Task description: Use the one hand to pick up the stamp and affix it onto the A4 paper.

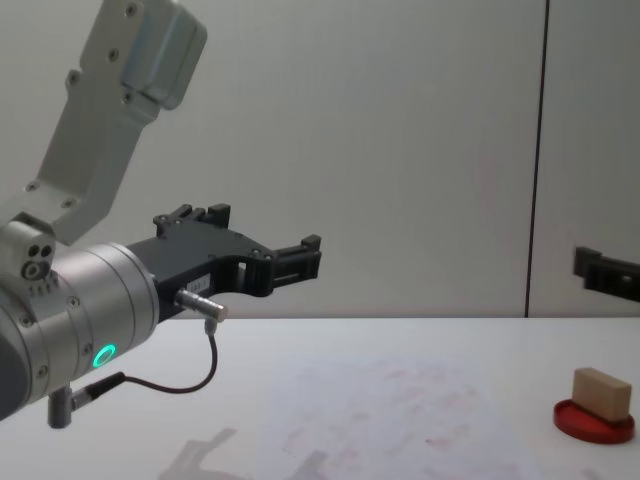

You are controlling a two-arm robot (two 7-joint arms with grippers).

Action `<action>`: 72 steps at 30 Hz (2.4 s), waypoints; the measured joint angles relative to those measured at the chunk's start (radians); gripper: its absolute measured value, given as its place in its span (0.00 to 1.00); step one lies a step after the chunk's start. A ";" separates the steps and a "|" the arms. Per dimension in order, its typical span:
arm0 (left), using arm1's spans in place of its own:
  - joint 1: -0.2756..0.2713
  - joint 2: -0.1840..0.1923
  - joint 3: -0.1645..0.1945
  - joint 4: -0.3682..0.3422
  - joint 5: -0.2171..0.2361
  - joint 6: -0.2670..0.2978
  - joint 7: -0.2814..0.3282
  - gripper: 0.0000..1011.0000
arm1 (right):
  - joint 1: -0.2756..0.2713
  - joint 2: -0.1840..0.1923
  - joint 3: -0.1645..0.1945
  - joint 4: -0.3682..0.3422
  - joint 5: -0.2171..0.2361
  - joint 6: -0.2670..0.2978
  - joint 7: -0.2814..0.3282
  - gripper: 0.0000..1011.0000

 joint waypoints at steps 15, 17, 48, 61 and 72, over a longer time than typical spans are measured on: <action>0.000 0.000 0.000 0.000 0.000 0.000 0.000 0.98 | 0.016 0.031 0.048 0.050 0.084 0.068 -0.012 0.99; 0.000 0.000 0.000 0.000 0.000 0.000 0.000 0.98 | 0.021 0.031 0.049 0.060 0.088 0.079 -0.009 0.99; 0.000 0.000 0.000 0.000 0.000 0.000 0.000 0.98 | 0.181 -0.037 0.000 0.283 -0.015 0.182 0.113 0.99; 0.000 0.000 0.000 0.000 0.000 0.000 0.000 0.98 | 0.220 -0.059 -0.012 0.352 -0.035 0.205 0.126 0.99; 0.000 0.000 0.000 0.000 0.000 0.000 0.000 0.98 | 0.238 -0.068 -0.014 0.387 -0.037 0.211 0.133 0.85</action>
